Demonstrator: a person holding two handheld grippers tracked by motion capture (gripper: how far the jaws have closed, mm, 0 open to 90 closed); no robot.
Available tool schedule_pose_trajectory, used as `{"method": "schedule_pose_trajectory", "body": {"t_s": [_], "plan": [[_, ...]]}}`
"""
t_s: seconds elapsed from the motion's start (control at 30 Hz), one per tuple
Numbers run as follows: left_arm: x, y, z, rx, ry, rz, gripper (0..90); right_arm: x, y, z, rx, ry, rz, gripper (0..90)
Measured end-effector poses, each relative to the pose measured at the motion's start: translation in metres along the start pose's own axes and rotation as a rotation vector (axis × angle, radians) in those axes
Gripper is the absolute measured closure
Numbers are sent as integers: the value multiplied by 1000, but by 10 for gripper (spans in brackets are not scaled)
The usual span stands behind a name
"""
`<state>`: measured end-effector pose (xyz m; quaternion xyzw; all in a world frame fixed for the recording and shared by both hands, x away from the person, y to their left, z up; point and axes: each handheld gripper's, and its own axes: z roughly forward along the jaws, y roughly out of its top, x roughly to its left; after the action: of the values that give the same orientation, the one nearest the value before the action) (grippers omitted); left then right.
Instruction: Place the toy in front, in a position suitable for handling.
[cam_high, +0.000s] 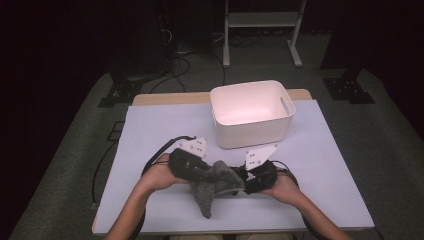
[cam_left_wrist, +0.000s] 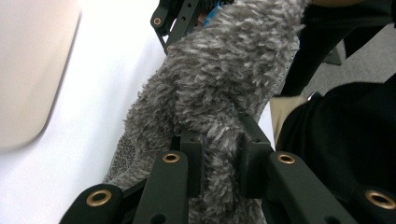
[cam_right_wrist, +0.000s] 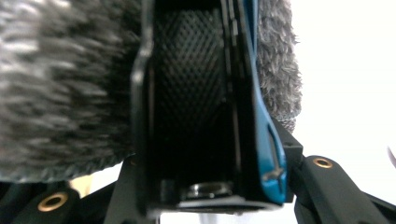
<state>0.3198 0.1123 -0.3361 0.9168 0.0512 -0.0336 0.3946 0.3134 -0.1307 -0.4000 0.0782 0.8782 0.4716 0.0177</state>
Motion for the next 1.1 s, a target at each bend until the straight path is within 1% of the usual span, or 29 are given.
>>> {"method": "schedule_pose_trajectory", "body": {"t_s": [0.03, 0.07, 0.1, 0.13, 0.17, 0.23, 0.27, 0.3, 0.33, 0.4, 0.43, 0.47, 0.5, 0.53, 0.57, 0.6, 0.63, 0.67, 0.7, 0.73, 0.77, 0.83, 0.87, 0.93, 1.03, 1.07, 1.1], "plan": [[0, -4, -4, 3, 3, -8, 761, 0, 0, 0, 0, 0, 0, 555], [-1, -8, -7, 2, 6, -17, 761, 0, 4, 10, -6, 19, -4, 555], [-1, -12, -9, 0, 9, -23, 761, 0, 4, 10, -6, 19, -4, 555], [-1, -16, -10, 2, 10, -27, 761, -1, 5, 14, -5, 27, -4, 555], [0, -20, -10, 6, 10, -34, 761, -1, 6, 19, 0, 34, -2, 555], [1, -27, -8, 17, 6, -42, 761, 0, 5, 26, 27, 38, -6, 555], [2, -30, -6, 2, -2, -52, 761, 0, 4, 29, 44, 39, -6, 554], [3, -33, -5, -18, -11, -64, 760, 0, 3, 29, 35, 42, -4, 553], [4, -34, -4, -27, -15, -67, 760, 0, 4, 28, 41, 38, -2, 553], [5, -35, -2, -29, -14, -73, 759, 1, 5, 25, 59, 27, -6, 542], [4, -33, 1, -23, -15, -65, 759, 3, 8, 19, 59, 9, -23, 507], [4, -33, 1, -23, -15, -65, 758, 3, 8, 19, 59, 9, -23, 507], [4, -32, 3, -26, -17, -66, 756, 5, 12, 8, 37, -2, -21, 506], [5, -31, 6, -28, -17, -63, 756, 5, 12, 8, 37, -2, -21, 506], [5, -30, 8, -31, -16, -65, 752, 6, 14, 0, 31, -14, -43, 550], [6, -29, 10, -33, -21, -64, 752, 8, 14, -4, 34, -18, -54, 568], [6, -28, 13, -33, -25, -65, 752, 9, 14, -8, 44, -32, -63, 570], [6, -28, 15, -31, -32, -62, 753, 10, 13, -11, 52, -33, -60, 573], [6, -26, 19, -25, -40, -56, 753, 11, 11, -13, 57, -33, -65, 575], [6, -25, 23, -28, -47, -61, 753, 12, 9, -16, 66, -36, -74, 576], [7, -24, 26, -23, -53, -54, 753, 13, 6, -19, 69, -38, -70, 577], [7, -20, 35, -17, -71, -56, 754, 14, 2, -22, 70, -42, -69, 578], [7, -17, 40, -11, -84, -47, 755, 14, -3, -26, 73, -46, -74, 578], [7, -13, 46, -16, -95, -40, 756, 15, -6, -28, 75, -48, -77, 579], [7, -5, 56, 6, -93, -27, 761, 14, -18, -34, 74, -60, -58, 579], [7, -3, 58, 11, -87, -18, 767, 14, -22, -36, 74, -63, -46, 579], [6, 1, 62, 15, -54, 2, 782, 14, -26, -37, 73, -65, -41, 586]]}}
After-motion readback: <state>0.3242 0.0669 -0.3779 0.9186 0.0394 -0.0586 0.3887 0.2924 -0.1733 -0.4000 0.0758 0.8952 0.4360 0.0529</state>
